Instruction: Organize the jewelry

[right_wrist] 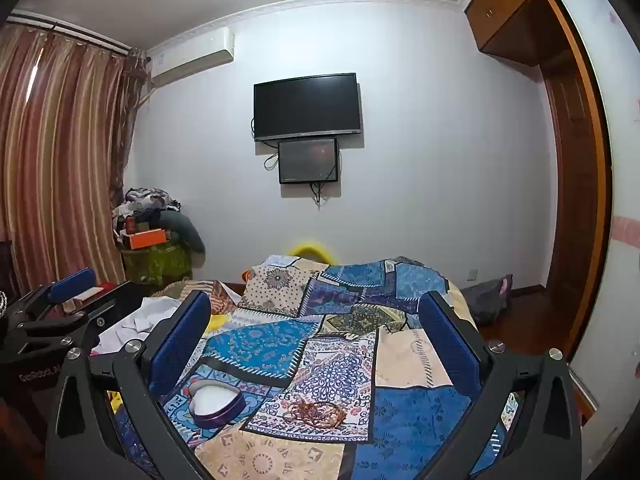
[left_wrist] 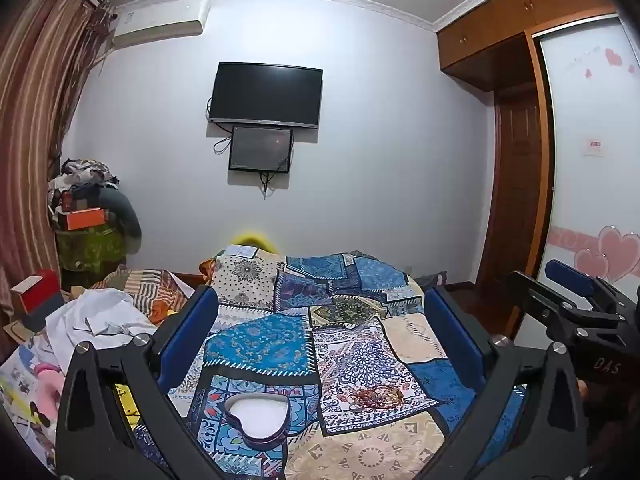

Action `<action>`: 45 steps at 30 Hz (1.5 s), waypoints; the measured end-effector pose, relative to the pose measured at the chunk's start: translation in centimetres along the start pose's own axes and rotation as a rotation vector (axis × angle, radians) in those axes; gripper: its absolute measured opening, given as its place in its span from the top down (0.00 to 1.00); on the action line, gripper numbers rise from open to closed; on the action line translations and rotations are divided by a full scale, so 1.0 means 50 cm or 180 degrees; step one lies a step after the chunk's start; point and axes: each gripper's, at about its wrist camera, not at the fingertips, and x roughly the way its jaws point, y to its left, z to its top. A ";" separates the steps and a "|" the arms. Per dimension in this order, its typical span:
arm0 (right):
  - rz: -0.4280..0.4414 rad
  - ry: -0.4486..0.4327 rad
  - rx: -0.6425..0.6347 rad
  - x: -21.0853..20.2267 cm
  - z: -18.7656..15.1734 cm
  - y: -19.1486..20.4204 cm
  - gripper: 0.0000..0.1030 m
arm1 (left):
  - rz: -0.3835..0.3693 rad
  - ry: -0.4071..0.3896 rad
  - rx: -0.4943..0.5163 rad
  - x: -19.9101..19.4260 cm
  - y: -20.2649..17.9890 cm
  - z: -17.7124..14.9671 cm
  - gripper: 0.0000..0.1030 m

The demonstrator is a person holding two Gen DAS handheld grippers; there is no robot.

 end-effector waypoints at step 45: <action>0.0041 0.0080 -0.0028 0.001 -0.003 0.019 0.00 | 0.0025 0.0123 -0.0148 0.013 0.021 -0.001 0.00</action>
